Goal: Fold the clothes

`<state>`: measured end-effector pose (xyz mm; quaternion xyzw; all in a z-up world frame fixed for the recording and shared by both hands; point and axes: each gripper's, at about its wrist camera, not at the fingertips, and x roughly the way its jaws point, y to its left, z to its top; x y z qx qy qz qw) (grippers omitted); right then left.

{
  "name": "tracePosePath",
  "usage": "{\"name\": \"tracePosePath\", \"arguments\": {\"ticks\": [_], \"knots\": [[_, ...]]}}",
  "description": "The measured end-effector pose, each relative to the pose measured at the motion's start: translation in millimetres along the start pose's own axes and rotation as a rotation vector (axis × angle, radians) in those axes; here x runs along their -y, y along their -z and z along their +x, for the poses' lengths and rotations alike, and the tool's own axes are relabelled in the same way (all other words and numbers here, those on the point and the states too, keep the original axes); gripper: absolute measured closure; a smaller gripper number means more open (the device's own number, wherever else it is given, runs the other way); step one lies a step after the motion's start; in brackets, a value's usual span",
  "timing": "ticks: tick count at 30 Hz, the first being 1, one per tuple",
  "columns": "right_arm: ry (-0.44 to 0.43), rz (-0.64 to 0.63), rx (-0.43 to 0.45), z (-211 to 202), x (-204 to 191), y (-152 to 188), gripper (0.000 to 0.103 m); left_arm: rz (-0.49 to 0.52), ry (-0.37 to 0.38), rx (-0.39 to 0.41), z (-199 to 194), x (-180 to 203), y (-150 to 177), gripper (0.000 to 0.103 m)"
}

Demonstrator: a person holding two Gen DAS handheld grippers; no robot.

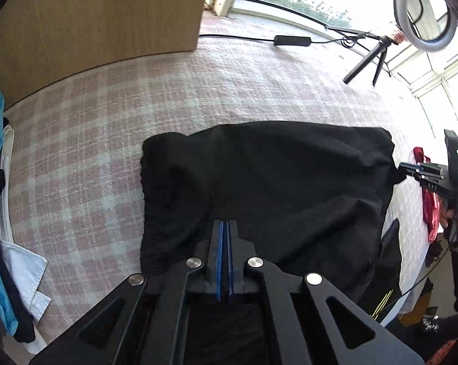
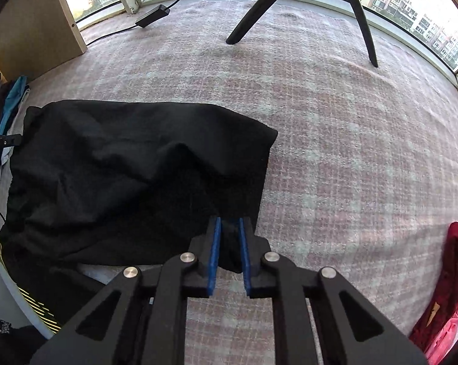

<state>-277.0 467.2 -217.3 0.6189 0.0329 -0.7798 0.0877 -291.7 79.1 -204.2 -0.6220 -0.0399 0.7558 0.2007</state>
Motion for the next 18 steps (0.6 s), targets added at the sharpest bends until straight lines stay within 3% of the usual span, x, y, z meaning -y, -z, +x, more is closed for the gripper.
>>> {"name": "tracePosePath", "arguments": {"ticks": [3, 5, 8, 9, 12, 15, 17, 18], "knots": [[0.019, -0.016, 0.027, -9.7, -9.8, -3.4, 0.09, 0.052, -0.019, -0.003, -8.6, 10.4, 17.6, 0.1], [0.009, -0.044, 0.047, -16.6, -25.2, -11.2, 0.089, 0.011, -0.047, 0.033, -19.7, -4.4, 18.6, 0.099], [0.044, -0.083, 0.078, -19.4, -40.6, -21.5, 0.063, -0.072, -0.041, 0.054, -20.8, -31.0, 4.0, 0.092], [0.042, -0.066, 0.078, -15.9, -36.5, -25.8, 0.055, -0.093, -0.039, 0.057, -18.8, -38.8, -2.8, 0.084], [0.014, 0.026, 0.062, -3.2, -14.0, -37.0, 0.055, -0.139, -0.035, 0.056, -8.0, -57.0, -23.8, 0.068], [0.006, 0.098, 0.071, -0.2, 16.0, -42.5, 0.055, -0.127, -0.061, 0.034, 11.9, -54.6, -42.1, 0.065], [0.0, 0.146, 0.077, 1.8, 35.9, -46.2, 0.055, -0.12, -0.078, 0.02, 22.3, -48.1, -48.8, 0.079], [-0.004, 0.168, 0.08, 2.9, 45.3, -48.0, 0.055, -0.1, -0.102, 0.021, 23.8, -43.0, -49.9, 0.091]]}}
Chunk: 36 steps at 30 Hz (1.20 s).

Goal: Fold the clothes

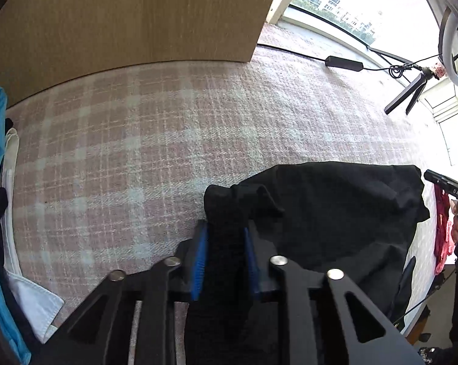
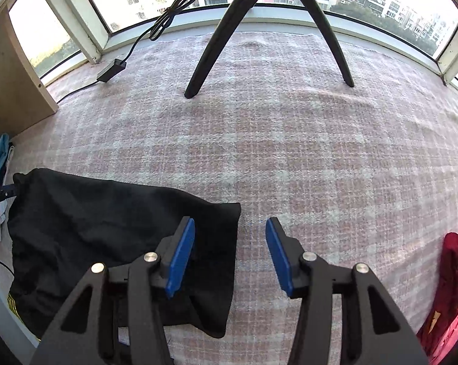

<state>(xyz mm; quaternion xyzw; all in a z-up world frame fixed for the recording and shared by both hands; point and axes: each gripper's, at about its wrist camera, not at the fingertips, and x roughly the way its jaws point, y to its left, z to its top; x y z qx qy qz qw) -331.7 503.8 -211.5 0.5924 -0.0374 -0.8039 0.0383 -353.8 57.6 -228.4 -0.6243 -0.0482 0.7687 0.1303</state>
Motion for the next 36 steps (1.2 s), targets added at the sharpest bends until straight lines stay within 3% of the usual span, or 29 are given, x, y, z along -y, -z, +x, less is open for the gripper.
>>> {"name": "tracePosePath", "arguments": {"ticks": [5, 8, 11, 15, 21, 23, 24, 30, 33, 34, 36], "knots": [[-0.061, 0.014, -0.026, 14.3, 7.6, -7.7, 0.055, 0.031, -0.011, 0.059, -22.9, 12.5, 7.2, 0.098], [-0.137, 0.046, -0.038, 15.3, 4.6, -4.5, 0.055, 0.001, -0.012, 0.131, -58.2, 3.1, 16.2, 0.098], [-0.174, -0.007, -0.012, -1.6, -0.7, 12.0, 0.056, -0.028, 0.013, 0.165, -80.8, -13.5, 24.4, 0.098], [-0.18, -0.142, -0.056, -4.3, -16.2, 34.2, 0.056, -0.027, -0.011, 0.141, -76.8, -14.9, 26.9, 0.098], [-0.17, -0.263, -0.067, 6.9, -38.5, 34.6, 0.056, -0.027, -0.022, 0.106, -59.9, -8.7, 23.6, 0.098], [-0.159, -0.305, -0.087, 12.6, -44.1, 36.7, 0.066, -0.031, -0.03, 0.098, -57.8, -10.8, 23.0, 0.098], [-0.151, -0.324, -0.105, 16.9, -46.1, 37.6, 0.099, -0.036, -0.035, 0.094, -56.8, -12.9, 23.3, 0.098], [-0.157, -0.313, -0.01, -38.9, -25.1, 78.1, 0.1, -0.043, -0.045, 0.071, -50.5, -20.2, 29.1, 0.098], [-0.179, -0.237, -0.063, -55.7, 0.4, 110.4, 0.099, -0.036, -0.038, 0.058, -46.3, -19.5, 30.9, 0.098], [-0.168, -0.236, -0.123, -49.7, 5.0, 122.3, 0.099, -0.03, -0.041, 0.052, -44.4, -18.5, 30.8, 0.098], [-0.045, -0.263, -0.248, -33.3, 12.0, 139.6, 0.096, -0.022, -0.046, 0.043, -42.3, -17.8, 30.4, 0.098]]}}
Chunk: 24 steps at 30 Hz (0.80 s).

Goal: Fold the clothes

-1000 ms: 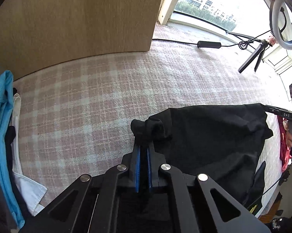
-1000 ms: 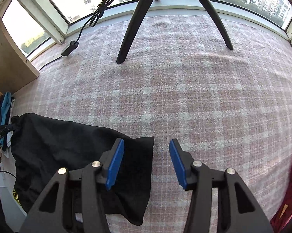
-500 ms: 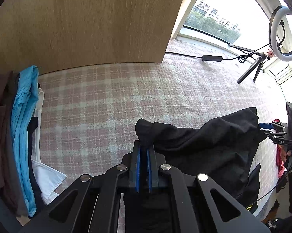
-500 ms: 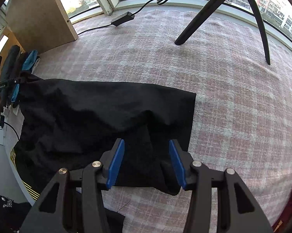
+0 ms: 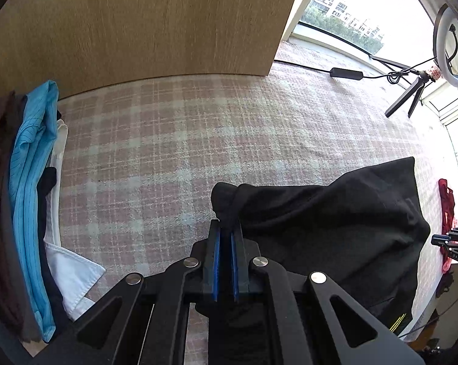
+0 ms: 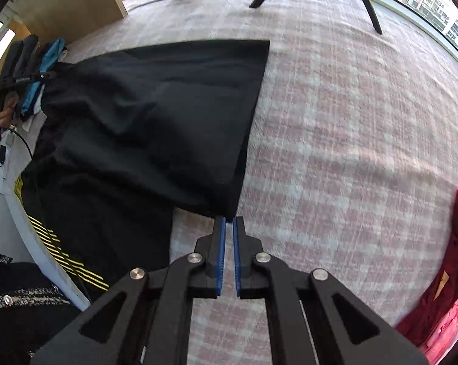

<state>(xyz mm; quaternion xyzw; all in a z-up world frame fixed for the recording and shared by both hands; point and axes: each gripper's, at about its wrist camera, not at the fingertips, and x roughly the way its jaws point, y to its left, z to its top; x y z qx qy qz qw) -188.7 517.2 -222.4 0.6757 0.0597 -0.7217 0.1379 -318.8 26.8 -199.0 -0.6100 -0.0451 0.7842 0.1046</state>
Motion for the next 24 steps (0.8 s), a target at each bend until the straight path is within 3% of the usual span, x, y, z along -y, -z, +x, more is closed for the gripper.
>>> {"name": "tracePosePath", "arguments": {"ticks": [3, 5, 6, 7, 9, 11, 14, 15, 16, 18, 21, 24], "knots": [[0.063, 0.067, 0.015, 0.3, 15.1, -11.5, 0.095, 0.005, 0.005, -0.001, 1.1, 0.0, -2.7, 0.098], [0.024, 0.13, 0.135, -9.3, 24.7, -39.1, 0.082, 0.007, 0.008, -0.001, 1.6, 0.8, -4.3, 0.098], [0.034, 0.13, 0.193, -10.4, 26.4, -56.2, 0.063, 0.012, 0.005, -0.002, 2.2, 2.1, -4.9, 0.098], [0.046, 0.131, 0.249, -11.1, 28.0, -73.2, 0.053, 0.017, 0.003, -0.002, 2.7, 3.4, -5.5, 0.098], [0.054, 0.131, 0.302, -2.5, 28.8, -108.2, 0.053, 0.018, 0.006, -0.004, 3.6, 5.0, -6.3, 0.098], [0.028, 0.128, 0.292, 11.9, 27.9, -137.7, 0.053, 0.027, 0.006, -0.003, 4.0, 7.3, -6.3, 0.098], [0.058, 0.073, 0.251, 29.6, 13.8, -157.2, 0.053, 0.036, 0.006, -0.006, 4.2, 8.9, -5.2, 0.098], [0.061, 0.051, 0.24, 33.3, 9.5, -158.8, 0.055, 0.039, 0.002, -0.004, 4.0, 9.3, -4.8, 0.098], [0.06, 0.033, 0.248, 33.1, 5.2, -157.3, 0.067, 0.038, 0.001, -0.003, 3.6, 9.3, -4.6, 0.098], [0.031, 0.013, 0.242, 32.8, -0.2, -152.8, 0.098, 0.035, -0.012, 0.005, 0.2, 9.3, -3.6, 0.098], [0.023, 0.003, 0.302, 12.2, -5.1, -139.2, 0.099, 0.024, -0.041, 0.031, -12.0, 7.8, -2.2, 0.098], [0.043, 0.02, 0.438, -38.5, 0.6, -132.9, 0.099, -0.011, -0.023, 0.077, -31.9, 4.7, -9.8, 0.098]]}}
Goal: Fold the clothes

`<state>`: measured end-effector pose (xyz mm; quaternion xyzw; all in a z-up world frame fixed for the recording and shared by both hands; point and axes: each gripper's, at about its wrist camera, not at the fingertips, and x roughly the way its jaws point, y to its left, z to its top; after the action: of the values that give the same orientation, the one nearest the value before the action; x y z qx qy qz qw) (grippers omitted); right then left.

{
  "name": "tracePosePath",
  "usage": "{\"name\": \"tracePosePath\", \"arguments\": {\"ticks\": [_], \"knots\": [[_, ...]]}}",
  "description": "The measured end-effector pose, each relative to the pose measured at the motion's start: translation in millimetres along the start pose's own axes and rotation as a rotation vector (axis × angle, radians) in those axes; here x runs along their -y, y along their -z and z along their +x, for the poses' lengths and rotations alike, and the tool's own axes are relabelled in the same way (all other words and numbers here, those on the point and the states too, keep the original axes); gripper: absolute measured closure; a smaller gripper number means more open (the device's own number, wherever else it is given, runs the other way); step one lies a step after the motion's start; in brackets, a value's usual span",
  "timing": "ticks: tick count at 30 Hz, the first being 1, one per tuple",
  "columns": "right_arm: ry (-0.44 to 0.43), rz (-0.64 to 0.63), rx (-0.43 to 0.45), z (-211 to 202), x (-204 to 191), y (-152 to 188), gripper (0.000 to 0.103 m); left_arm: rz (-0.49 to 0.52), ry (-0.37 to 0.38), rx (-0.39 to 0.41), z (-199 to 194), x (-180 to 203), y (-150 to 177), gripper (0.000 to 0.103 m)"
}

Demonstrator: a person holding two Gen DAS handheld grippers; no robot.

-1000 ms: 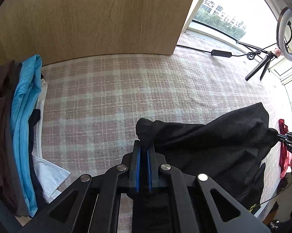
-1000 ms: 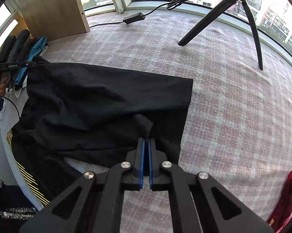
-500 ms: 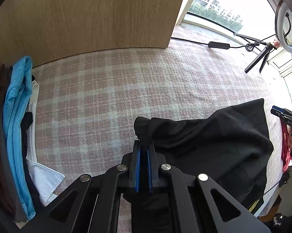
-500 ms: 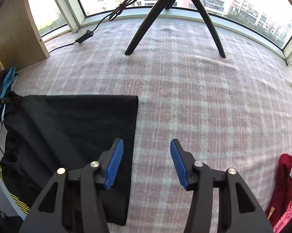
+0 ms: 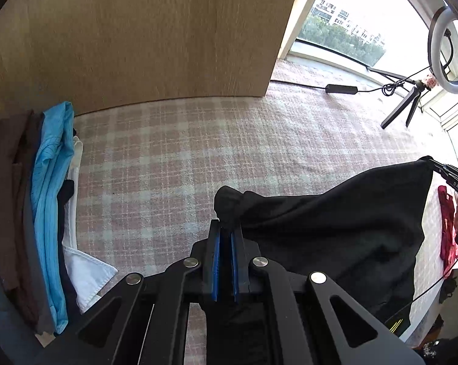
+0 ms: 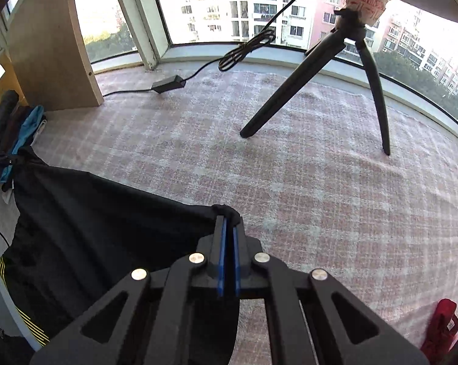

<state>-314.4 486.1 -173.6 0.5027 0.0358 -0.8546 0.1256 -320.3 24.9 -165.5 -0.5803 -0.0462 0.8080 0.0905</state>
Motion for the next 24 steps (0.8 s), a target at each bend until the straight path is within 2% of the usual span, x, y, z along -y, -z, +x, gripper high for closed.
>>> {"name": "tracePosePath", "arguments": {"ticks": [2, 3, 4, 5, 8, 10, 13, 17, 20, 21, 22, 24], "knots": [[0.052, 0.011, 0.077, -23.3, 6.1, -16.0, 0.099, 0.011, 0.029, 0.008, 1.4, 4.2, -14.1, 0.093], [0.088, 0.001, 0.087, -26.1, 9.6, -21.5, 0.099, 0.016, 0.043, 0.012, 2.1, 6.3, -21.1, 0.084], [0.129, -0.008, 0.095, -27.7, 12.7, -27.1, 0.099, 0.037, 0.023, -0.01, 10.7, 10.1, -27.2, 0.074], [0.196, -0.025, 0.082, -18.1, 12.8, -32.7, 0.099, 0.03, 0.004, -0.023, 16.3, 7.6, -28.3, 0.07], [0.221, -0.069, -0.039, 20.8, 20.3, -27.2, 0.098, 0.007, -0.054, -0.059, 33.0, -0.2, -31.5, 0.07], [0.246, -0.085, -0.081, 36.1, 21.9, -18.6, 0.098, -0.043, 0.019, -0.06, 33.4, -13.0, -26.6, 0.07], [0.232, -0.059, -0.101, 43.9, 25.4, -7.8, 0.098, -0.039, -0.002, -0.095, 47.1, -18.4, -22.6, 0.07], [0.217, -0.034, -0.098, 40.7, 29.6, -3.4, 0.1, -0.078, 0.081, -0.132, 67.9, -24.4, -22.8, 0.07], [0.138, 0.001, -0.094, 37.8, 31.6, -10.6, 0.098, -0.085, 0.096, -0.132, 73.9, -20.9, -21.4, 0.07], [0.141, 0.009, -0.107, 38.3, 32.6, -12.4, 0.087, -0.079, 0.09, -0.131, 73.5, -18.3, -20.5, 0.071], [0.143, 0.016, -0.117, 38.8, 33.5, -14.2, 0.067, -0.06, 0.082, -0.128, 71.1, -15.0, -19.0, 0.071], [0.137, 0.027, -0.096, 39.1, 34.0, -15.6, 0.051, -0.028, 0.062, -0.118, 64.7, -9.6, -15.9, 0.071]]}}
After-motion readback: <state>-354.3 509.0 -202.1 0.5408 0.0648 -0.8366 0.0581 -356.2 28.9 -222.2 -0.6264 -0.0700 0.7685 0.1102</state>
